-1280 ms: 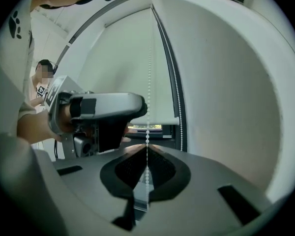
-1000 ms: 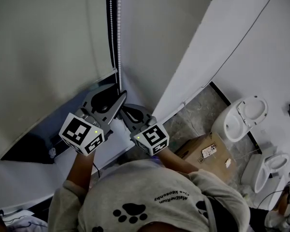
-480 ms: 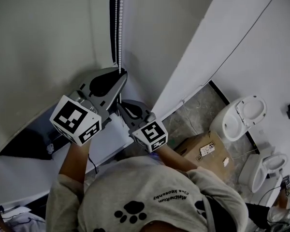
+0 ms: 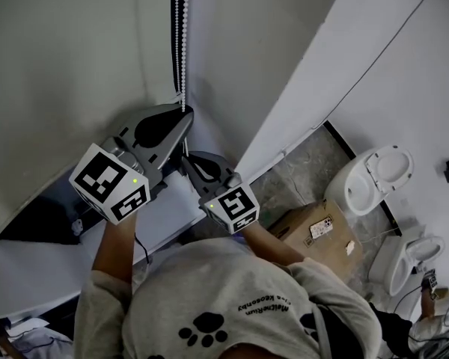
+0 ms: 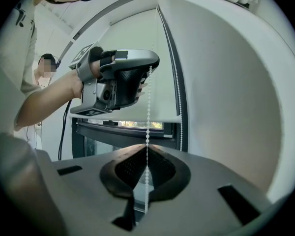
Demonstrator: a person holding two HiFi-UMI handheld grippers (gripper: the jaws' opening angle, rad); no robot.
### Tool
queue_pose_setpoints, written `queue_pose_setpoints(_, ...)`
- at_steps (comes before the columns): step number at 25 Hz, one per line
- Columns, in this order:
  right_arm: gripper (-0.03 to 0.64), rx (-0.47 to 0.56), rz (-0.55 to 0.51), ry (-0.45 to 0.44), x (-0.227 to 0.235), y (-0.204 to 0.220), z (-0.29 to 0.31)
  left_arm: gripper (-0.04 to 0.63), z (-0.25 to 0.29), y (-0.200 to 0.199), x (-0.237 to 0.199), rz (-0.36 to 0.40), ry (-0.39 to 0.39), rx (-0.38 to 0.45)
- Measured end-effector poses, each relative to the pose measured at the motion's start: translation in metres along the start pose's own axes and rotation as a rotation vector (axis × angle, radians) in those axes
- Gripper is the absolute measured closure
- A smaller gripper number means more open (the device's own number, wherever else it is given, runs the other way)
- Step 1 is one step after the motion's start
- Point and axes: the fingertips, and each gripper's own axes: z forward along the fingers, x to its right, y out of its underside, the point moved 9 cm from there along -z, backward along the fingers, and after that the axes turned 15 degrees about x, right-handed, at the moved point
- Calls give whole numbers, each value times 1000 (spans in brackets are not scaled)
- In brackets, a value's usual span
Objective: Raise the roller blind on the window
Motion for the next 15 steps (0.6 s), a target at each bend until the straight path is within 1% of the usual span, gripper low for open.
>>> queue_pose_setpoints(5,606,-15,7,-9,1,14,-1,580,-2,15,0,-9,-4,-4)
queue_pose_setpoints(15,606,-26,15,-12,-4,40,-6,580,-17,41,0,-81,-13,8)
